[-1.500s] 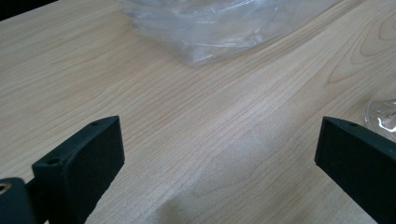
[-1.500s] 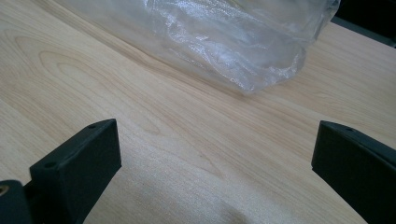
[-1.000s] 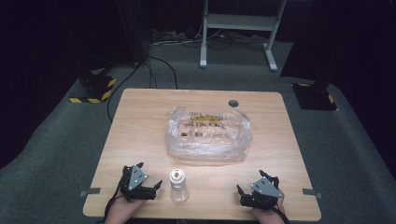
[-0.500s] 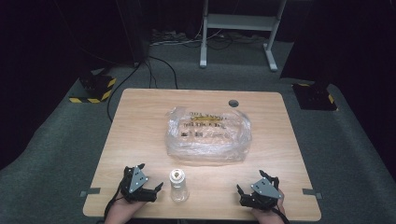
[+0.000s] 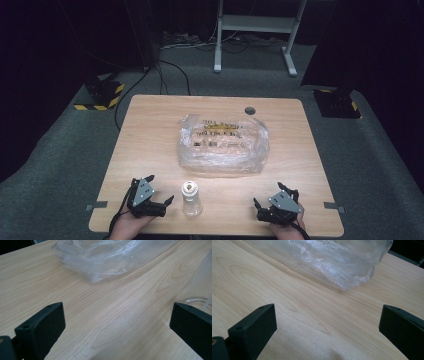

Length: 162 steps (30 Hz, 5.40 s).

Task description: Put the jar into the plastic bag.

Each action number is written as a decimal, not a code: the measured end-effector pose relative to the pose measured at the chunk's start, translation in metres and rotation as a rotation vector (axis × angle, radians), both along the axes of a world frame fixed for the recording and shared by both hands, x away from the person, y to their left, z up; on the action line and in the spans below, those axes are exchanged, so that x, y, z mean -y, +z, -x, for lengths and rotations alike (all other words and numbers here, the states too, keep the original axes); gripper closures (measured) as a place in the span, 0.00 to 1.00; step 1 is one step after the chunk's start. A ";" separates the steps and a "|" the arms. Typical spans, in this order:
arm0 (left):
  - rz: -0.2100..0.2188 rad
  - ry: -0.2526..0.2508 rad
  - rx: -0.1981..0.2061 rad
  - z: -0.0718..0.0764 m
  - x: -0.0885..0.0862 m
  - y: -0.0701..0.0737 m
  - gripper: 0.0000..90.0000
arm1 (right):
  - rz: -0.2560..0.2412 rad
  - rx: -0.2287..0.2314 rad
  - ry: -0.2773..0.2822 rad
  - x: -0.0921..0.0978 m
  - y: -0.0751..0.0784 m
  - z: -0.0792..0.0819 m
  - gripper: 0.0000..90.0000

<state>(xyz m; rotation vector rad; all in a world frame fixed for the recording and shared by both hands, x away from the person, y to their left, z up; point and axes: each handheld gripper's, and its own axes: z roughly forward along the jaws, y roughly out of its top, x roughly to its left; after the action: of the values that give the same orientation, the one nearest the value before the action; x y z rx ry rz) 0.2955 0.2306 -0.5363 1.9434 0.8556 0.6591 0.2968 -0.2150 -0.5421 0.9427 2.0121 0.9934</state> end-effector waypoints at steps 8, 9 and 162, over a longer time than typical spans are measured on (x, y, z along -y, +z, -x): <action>0.032 0.008 -0.001 0.005 -0.005 0.010 0.01 | -0.003 0.000 0.001 0.000 0.000 0.000 0.01; 0.036 0.009 0.000 0.005 -0.005 0.011 0.01 | -0.001 0.000 0.002 0.000 0.000 0.000 0.01; 0.273 -0.110 0.100 0.026 0.059 0.070 0.51 | -0.015 -0.007 0.027 0.001 0.000 0.000 0.01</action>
<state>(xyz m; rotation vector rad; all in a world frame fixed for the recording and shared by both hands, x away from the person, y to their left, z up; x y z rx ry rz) 0.2698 0.1714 -0.4661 1.6847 0.7304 0.5390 0.2969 -0.2161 -0.5417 0.9309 2.0310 1.0222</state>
